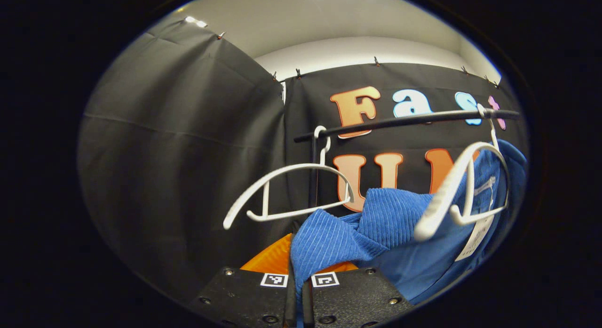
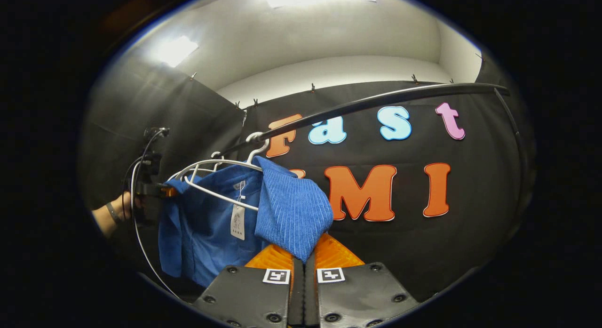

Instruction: Grasp the clothes on the hanger with both hands and then place them into the laundry hamper below.

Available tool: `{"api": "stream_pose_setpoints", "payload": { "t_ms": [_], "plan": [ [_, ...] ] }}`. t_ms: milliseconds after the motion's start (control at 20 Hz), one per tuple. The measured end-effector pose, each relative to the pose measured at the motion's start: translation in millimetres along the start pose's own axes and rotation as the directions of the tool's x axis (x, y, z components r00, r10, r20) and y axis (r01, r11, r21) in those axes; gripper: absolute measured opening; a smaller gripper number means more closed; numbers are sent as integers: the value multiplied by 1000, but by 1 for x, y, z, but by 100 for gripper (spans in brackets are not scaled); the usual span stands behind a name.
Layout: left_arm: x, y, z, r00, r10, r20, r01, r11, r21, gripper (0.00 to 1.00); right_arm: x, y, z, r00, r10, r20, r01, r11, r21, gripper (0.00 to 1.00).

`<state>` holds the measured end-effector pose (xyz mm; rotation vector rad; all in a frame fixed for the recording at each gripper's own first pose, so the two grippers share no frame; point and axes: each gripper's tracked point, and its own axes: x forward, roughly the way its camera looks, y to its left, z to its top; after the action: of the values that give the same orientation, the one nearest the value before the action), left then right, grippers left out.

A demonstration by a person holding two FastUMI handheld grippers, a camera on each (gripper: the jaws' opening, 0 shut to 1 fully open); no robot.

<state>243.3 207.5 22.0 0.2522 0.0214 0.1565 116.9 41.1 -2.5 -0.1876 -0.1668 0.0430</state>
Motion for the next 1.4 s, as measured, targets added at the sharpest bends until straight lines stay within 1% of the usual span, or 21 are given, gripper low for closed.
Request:
{"api": "stream_pose_setpoints", "payload": {
  "t_ms": [100, 150, 200, 300, 400, 500, 550, 700, 750, 800, 850, 900, 950, 1000, 1050, 1150, 1200, 1250, 1300, 1350, 1400],
  "plan": [
    [-8, -8, -23, 999, -19, -29, 19, 1000, -15, 5, 5, 1, 8, 1000, -1, 27, 1, 1000, 1, 8],
    [-13, -12, -31, 999, -26, -35, 25, 1000, -17, 2, 9, 0, 12, 999, -3, 48, 3, 1000, 0, 7],
    [-18, -16, -39, 999, -31, -38, 31, 999, -12, 5, 13, -2, 14, 998, -10, 62, 11, 1000, -8, 7],
    [-29, -22, -54, 998, -43, -53, 43, 999, -10, 5, 28, -10, 17, 996, -37, 86, 39, 999, -29, 8],
    [-39, -35, -67, 996, -68, -64, 66, 998, -23, 5, 42, -22, 19, 992, -76, 103, 82, 995, -52, 7],
    [-48, -47, -77, 994, -85, -71, 83, 996, -28, 5, 55, -41, 20, 984, -139, 113, 149, 985, -86, 7],
    [-50, -52, -79, 993, -94, -72, 92, 995, -33, 5, 62, -54, 17, 978, -183, 104, 193, 977, -95, 8],
    [-58, -73, -88, 990, -123, -67, 121, 992, -46, 5, 80, -72, 8, 967, -244, 72, 252, 958, -135, 8],
    [-61, -79, -89, 989, -134, -62, 131, 990, -46, 7, 85, -82, 6, 960, -271, 72, 279, 948, -155, 8],
    [-63, -86, -90, 987, -148, -58, 146, 988, -45, 7, 89, -93, 4, 951, -300, 70, 308, 938, -160, 12],
    [-65, -90, -92, 985, -165, -59, 163, 986, -45, 7, 92, -102, -5, 945, -325, 41, 328, 935, -139, 8],
    [-67, -97, -94, 982, -181, -62, 178, 983, -43, 7, 95, -104, -13, 945, -327, 7, 326, 939, -108, 7],
    [-69, -104, -96, 979, -195, -64, 193, 980, -38, 5, 97, -111, -21, 942, -334, -20, 331, 940, -87, 8],
    [-71, -109, -99, 976, -207, -66, 206, 978, -29, 5, 96, -124, -29, 934, -356, -43, 352, 933, -75, 8],
    [-75, -112, -101, 974, -219, -67, 218, 976, -21, 7, 96, -138, -36, 923, -379, -62, 376, 925, -60, 8],
    [-77, -121, -111, 968, -236, -82, 235, 972, -19, 7, 94, -162, -54, 904, -413, -113, 414, 910, -18, 7],
    [-79, -124, -115, 965, -245, -89, 244, 969, -23, 5, 92, -166, -59, 905, -405, -129, 410, 912, 10, 7],
    [-83, -126, -120, 963, -253, -91, 252, 967, -27, 5, 89, -170, -61, 904, -408, -128, 413, 910, 18, 7],
    [-87, -131, -124, 960, -265, -96, 263, 964, -31, 5, 88, -175, -63, 900, -418, -126, 421, 907, 2, 8],
    [-90, -137, -129, 954, -279, -106, 277, 960, -31, 5, 88, -181, -66, 891, -435, -129, 435, 900, -34, 3],
    [-92, -141, -135, 950, -287, -124, 286, 958, -24, 5, 89, -189, -74, 879, -455, -144, 449, 891, -69, 7]
  ]
}}
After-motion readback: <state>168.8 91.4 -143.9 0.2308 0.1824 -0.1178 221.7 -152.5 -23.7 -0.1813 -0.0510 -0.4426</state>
